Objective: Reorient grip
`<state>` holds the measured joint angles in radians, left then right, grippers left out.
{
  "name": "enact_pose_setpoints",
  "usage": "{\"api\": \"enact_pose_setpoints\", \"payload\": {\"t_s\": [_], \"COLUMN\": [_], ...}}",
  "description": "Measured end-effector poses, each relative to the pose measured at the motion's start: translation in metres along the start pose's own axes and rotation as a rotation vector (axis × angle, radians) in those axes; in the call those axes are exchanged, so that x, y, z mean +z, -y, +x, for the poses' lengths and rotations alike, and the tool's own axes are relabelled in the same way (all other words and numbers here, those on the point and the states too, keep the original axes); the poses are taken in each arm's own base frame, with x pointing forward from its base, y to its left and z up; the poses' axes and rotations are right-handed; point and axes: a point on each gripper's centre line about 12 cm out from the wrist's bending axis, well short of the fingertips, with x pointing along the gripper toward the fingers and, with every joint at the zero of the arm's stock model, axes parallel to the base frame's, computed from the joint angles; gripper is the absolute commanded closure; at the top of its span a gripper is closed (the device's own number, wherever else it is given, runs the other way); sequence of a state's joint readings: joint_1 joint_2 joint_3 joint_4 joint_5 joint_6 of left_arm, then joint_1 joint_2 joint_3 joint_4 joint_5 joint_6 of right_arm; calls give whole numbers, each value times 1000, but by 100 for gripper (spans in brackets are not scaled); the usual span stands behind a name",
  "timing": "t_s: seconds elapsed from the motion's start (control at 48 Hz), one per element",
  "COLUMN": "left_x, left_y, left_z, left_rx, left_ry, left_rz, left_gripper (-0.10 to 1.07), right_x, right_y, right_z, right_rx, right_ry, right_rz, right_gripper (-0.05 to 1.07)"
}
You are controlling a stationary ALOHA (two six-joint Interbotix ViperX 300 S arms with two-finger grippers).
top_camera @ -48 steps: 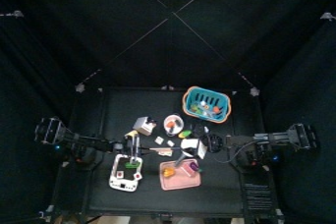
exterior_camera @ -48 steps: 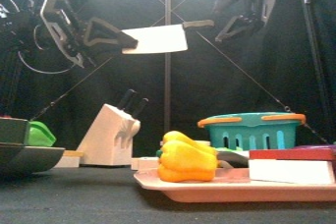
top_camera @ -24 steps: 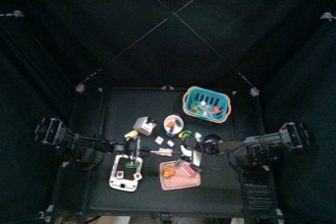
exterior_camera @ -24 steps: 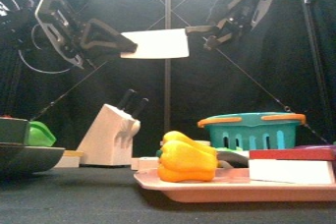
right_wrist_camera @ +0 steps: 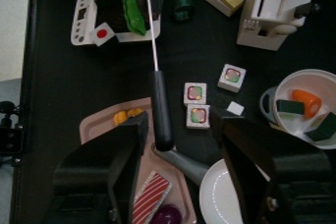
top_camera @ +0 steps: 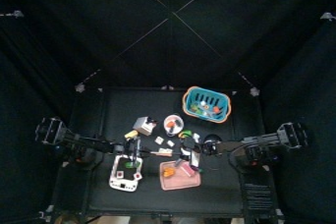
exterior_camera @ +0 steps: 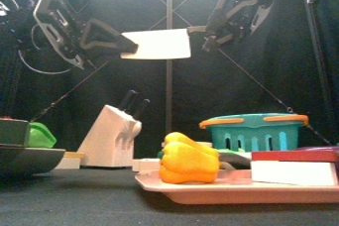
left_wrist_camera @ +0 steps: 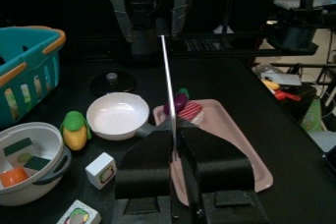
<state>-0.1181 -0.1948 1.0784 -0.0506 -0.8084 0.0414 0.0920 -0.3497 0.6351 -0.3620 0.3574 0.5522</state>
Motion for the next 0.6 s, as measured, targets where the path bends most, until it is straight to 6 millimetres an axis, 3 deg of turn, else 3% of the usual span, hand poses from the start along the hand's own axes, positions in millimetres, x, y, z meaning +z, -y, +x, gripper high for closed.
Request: {"api": "enact_pose_setpoints", "payload": {"t_s": [0.438,0.604], "left_x": [0,0], "left_y": [0,0], "left_z": [0,0], "left_rx": [1,1], "left_ry": [0,0], "left_rz": [0,0], "left_gripper": [58,58], "right_x": [-1,-2], "right_y": [-1,-2], "right_z": [2,2], "right_rx": [5,8], "right_ry": [1,1], "right_rz": [-2,-5], "right_gripper": [57,64]}}
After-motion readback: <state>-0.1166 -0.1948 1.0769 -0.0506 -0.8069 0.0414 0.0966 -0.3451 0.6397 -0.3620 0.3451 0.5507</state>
